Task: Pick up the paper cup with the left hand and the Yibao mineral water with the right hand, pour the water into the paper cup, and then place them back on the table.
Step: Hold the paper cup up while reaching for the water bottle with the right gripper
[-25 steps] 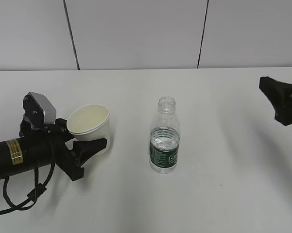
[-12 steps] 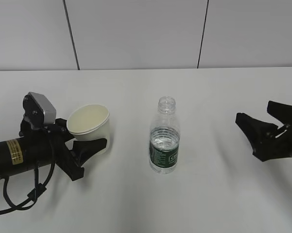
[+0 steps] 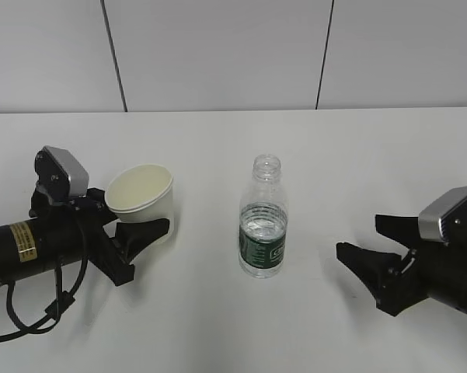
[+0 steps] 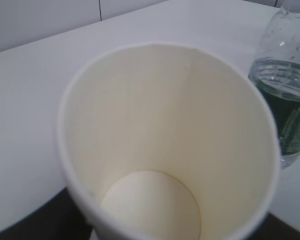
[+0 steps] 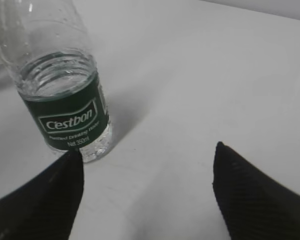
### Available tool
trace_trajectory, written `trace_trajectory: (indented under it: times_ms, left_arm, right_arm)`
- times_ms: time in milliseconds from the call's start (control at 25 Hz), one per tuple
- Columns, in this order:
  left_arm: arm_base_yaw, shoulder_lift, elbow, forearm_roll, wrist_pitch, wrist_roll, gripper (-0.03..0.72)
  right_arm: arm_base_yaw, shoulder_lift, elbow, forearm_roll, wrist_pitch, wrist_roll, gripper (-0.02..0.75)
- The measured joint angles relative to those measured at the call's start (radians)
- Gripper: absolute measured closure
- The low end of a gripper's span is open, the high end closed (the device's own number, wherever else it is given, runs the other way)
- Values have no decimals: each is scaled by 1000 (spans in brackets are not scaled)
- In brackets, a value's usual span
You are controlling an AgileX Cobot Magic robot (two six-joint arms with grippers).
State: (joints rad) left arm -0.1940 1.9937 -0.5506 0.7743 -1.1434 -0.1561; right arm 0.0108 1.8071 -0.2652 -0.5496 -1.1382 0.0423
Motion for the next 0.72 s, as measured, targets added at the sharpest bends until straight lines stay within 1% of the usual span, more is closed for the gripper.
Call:
trace_trajectory:
  times_ms: [200, 400, 600, 720]
  left_arm:
    - [0, 0, 0, -1, 0, 0, 253]
    - [0, 0, 0, -5, 0, 0, 253]
    - [0, 0, 0, -11, 0, 0, 253]
    - [0, 0, 0, -12, 31, 0, 254]
  right_arm:
    - [0, 4, -36, -66, 0, -2, 146]
    - [0, 4, -85, -213, -2, -2, 146]
    - [0, 34, -139, -253, -6, -2, 146]
    - [0, 79, -168, -289, -6, -2, 146]
